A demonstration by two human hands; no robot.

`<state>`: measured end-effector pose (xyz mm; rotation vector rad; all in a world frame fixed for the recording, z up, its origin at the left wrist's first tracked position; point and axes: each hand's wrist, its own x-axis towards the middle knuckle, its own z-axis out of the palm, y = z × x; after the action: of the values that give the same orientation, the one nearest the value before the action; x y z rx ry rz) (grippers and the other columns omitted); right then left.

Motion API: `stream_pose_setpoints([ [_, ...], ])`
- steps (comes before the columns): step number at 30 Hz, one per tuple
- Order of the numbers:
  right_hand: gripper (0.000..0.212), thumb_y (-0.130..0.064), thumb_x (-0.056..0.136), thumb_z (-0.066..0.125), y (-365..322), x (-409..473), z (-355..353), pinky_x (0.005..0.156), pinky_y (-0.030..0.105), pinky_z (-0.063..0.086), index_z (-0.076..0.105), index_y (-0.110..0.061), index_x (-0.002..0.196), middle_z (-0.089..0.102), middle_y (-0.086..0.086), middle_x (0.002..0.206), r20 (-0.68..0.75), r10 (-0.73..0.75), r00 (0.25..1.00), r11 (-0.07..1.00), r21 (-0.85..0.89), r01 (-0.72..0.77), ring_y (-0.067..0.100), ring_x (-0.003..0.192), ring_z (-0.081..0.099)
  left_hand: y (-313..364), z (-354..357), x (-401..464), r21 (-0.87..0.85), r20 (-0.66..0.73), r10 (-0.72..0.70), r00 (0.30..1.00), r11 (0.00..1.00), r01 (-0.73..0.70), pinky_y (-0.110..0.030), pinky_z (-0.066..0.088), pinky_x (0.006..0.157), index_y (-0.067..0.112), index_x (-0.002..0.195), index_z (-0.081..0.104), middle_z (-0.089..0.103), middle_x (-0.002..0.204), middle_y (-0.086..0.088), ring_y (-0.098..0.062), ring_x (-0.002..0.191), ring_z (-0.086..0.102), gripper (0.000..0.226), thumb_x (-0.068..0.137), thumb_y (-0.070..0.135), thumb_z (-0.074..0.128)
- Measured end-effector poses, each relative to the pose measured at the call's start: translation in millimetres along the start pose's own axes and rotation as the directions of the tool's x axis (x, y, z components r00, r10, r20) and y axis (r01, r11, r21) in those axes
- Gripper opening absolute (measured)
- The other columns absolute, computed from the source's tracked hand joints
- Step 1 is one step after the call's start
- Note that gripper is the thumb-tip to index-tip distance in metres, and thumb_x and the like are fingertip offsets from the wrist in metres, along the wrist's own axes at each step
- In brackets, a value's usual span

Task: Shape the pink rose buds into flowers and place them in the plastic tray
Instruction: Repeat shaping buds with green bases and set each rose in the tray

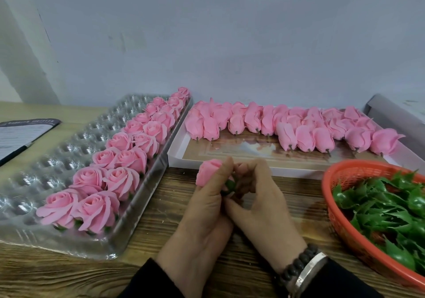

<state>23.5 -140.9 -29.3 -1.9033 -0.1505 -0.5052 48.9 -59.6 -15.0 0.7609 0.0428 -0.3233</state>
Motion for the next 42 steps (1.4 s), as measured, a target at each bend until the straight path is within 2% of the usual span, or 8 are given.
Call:
stream_pose_setpoints([
  [5, 0.034, -0.010, 0.067, 0.073, -5.1, 0.3, -3.5, 0.064, 0.008, 0.042, 0.051, -0.031, 0.082, 0.060, -0.019, 0.073, -0.016, 0.032, 0.999, 0.999, 0.034, -0.031, -0.001, 0.069, 0.057, 1.1, 0.7, -3.0, 0.000, 0.038, -0.047, 0.998, 0.999, 0.047, -0.037, 0.050, 0.085, 0.009, 0.071, 0.058, 0.062, 0.074, -0.009, -0.021, 0.075, 0.063, 0.018, 0.065, 0.024, 0.066],
  [8, 0.025, -0.010, 0.067, 0.073, -7.4, 2.6, -6.8, 0.060, 0.011, 0.042, 0.056, -0.025, 0.078, 0.062, -0.015, 0.068, 0.043, 0.099, 0.994, 0.978, 0.180, -0.105, -0.002, 0.061, 0.055, 6.2, -1.0, -3.9, 0.001, 0.108, -0.090, 0.990, 0.996, 0.091, -0.040, 0.049, 0.088, 0.010, 0.056, 0.058, 0.063, 0.072, -0.010, -0.023, 0.076, 0.065, 0.017, 0.064, 0.023, 0.066],
  [13, 0.013, -0.004, 0.077, 0.070, -7.5, 5.8, -12.2, 0.064, 0.024, 0.047, 0.058, -0.004, 0.079, 0.061, -0.005, 0.069, 0.178, 0.150, 0.972, 0.886, 0.413, -0.213, 0.008, 0.065, 0.054, 7.0, -3.7, -0.2, 0.053, 0.113, -0.115, 0.987, 0.993, 0.110, -0.045, 0.034, 0.105, 0.013, 0.056, 0.066, 0.063, 0.082, -0.013, -0.028, 0.091, 0.059, 0.015, 0.062, 0.026, 0.067],
  [17, 0.031, -0.006, 0.070, 0.076, -5.1, 4.1, -7.4, 0.072, 0.021, 0.049, 0.056, -0.017, 0.091, 0.066, -0.003, 0.091, 0.137, 0.163, 0.977, 0.932, 0.303, -0.198, 0.009, 0.076, 0.060, 8.1, -3.4, 2.1, -0.043, 0.102, -0.094, 0.990, 0.994, 0.099, -0.039, 0.053, 0.082, 0.014, 0.051, 0.065, 0.065, 0.071, -0.010, -0.024, 0.073, 0.066, 0.024, 0.068, 0.030, 0.063],
  [23, 0.035, -0.006, 0.067, 0.075, -4.1, 2.1, -6.2, 0.073, 0.021, 0.049, 0.052, -0.027, 0.084, 0.066, -0.005, 0.089, 0.043, 0.051, 0.998, 0.994, 0.096, -0.054, 0.005, 0.072, 0.058, 5.8, -3.2, 2.7, -0.031, 0.045, -0.061, 0.997, 0.998, 0.062, -0.042, 0.042, 0.097, 0.013, 0.052, 0.067, 0.064, 0.067, -0.009, -0.022, 0.073, 0.062, 0.022, 0.067, 0.028, 0.063],
  [29, 0.018, -0.008, 0.075, 0.073, -2.4, 5.5, -10.2, 0.060, 0.018, 0.045, 0.060, -0.019, 0.077, 0.061, -0.008, 0.067, 0.124, 0.117, 0.985, 0.948, 0.283, -0.148, 0.004, 0.061, 0.052, 6.0, -2.0, -0.5, 0.013, 0.099, -0.091, 0.991, 0.996, 0.090, -0.040, 0.050, 0.089, 0.008, 0.059, 0.066, 0.063, 0.076, -0.014, -0.026, 0.080, 0.064, 0.017, 0.065, 0.024, 0.066],
  [36, 0.034, -0.008, 0.067, 0.075, -1.9, 1.4, -6.1, 0.068, 0.016, 0.046, 0.052, -0.030, 0.080, 0.064, -0.008, 0.078, 0.091, 0.081, 0.992, 0.990, 0.107, -0.091, 0.004, 0.068, 0.057, 6.1, -3.2, 0.9, 0.050, 0.034, -0.047, 0.998, 0.998, 0.046, -0.044, 0.042, 0.098, 0.013, 0.052, 0.068, 0.063, 0.068, -0.008, -0.022, 0.075, 0.061, 0.016, 0.062, 0.026, 0.068],
  [42, 0.016, -0.001, 0.076, 0.070, -4.9, 5.0, -11.6, 0.065, 0.019, 0.049, 0.059, -0.008, 0.085, 0.064, -0.007, 0.073, 0.200, 0.160, 0.967, 0.898, 0.377, -0.226, 0.008, 0.068, 0.057, 7.0, -5.8, 2.2, 0.074, 0.077, -0.078, 0.994, 0.995, 0.072, -0.038, 0.053, 0.081, 0.004, 0.071, 0.061, 0.062, 0.082, -0.017, -0.027, 0.077, 0.064, 0.026, 0.059, 0.024, 0.072],
])
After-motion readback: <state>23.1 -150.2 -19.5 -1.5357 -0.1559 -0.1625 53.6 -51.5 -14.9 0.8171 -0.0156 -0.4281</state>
